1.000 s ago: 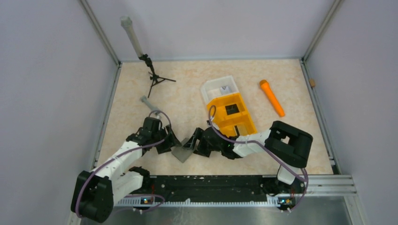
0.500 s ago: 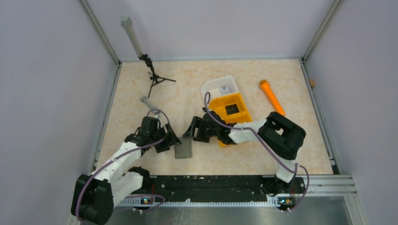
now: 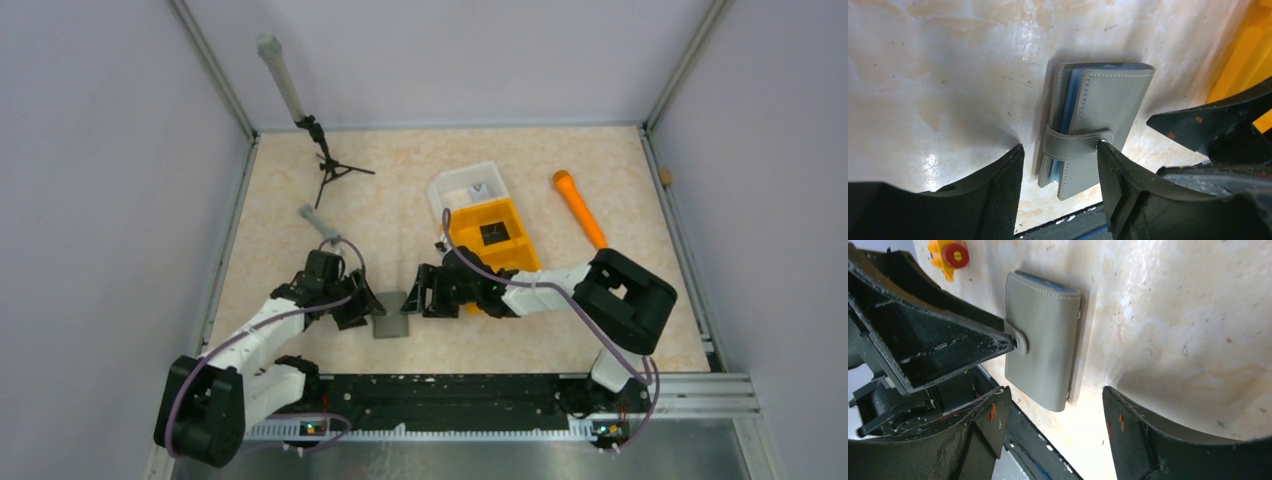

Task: Take the credit cards out of the card holder
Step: Open the card holder at the center of the board.

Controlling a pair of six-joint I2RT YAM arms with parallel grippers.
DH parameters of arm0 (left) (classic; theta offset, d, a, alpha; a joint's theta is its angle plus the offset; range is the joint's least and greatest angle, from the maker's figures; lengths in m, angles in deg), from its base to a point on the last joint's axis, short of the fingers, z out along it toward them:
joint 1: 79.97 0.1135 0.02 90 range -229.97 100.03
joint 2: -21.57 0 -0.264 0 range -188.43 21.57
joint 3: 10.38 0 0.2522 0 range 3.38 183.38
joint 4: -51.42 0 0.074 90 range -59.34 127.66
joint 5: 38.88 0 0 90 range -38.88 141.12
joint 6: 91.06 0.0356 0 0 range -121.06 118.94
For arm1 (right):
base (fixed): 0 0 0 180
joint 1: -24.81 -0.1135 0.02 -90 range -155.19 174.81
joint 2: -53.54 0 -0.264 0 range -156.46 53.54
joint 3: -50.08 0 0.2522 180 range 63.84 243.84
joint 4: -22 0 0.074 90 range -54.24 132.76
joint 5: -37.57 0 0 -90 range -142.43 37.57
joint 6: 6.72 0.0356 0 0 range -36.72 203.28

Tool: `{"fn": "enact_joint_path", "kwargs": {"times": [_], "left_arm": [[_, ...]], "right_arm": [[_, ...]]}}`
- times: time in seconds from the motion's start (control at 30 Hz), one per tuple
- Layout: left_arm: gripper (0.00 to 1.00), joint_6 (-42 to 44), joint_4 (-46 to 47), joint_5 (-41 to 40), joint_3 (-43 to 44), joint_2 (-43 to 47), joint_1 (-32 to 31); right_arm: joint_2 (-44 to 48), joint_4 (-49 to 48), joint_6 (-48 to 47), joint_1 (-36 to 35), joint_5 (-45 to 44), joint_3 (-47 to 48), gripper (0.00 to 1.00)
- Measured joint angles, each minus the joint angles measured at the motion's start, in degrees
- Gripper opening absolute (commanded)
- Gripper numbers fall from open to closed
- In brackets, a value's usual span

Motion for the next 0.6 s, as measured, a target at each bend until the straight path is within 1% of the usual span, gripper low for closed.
{"fn": "enact_joint_path", "kwargs": {"times": [0.03, 0.1, 0.27, 0.53, 0.6], "left_arm": [[0.58, 0.00, 0.07, 0.42, 0.00, -1.05, 0.00], [0.52, -0.04, 0.68, 1.49, 0.00, -2.51, 0.07], [0.35, -0.42, 3.43, 3.80, -0.37, -3.89, 0.22], [0.18, -3.04, 11.56, 9.42, -3.48, -5.53, 0.37], [0.14, -3.98, 13.86, 10.64, -4.39, -5.64, 0.61]], "right_arm": [[0.00, 0.52, 0.02, -0.42, -0.09, 0.02, 0.68], [-0.15, 0.94, 0.33, -1.40, -0.22, 0.11, 0.65], [-2.16, -0.87, 1.90, -2.51, 1.01, 0.15, 0.64], [-3.23, -3.28, 3.63, -2.49, 1.90, 0.02, 0.65], [-3.23, -4.48, 4.48, -2.34, 2.08, -0.59, 0.62]]}}
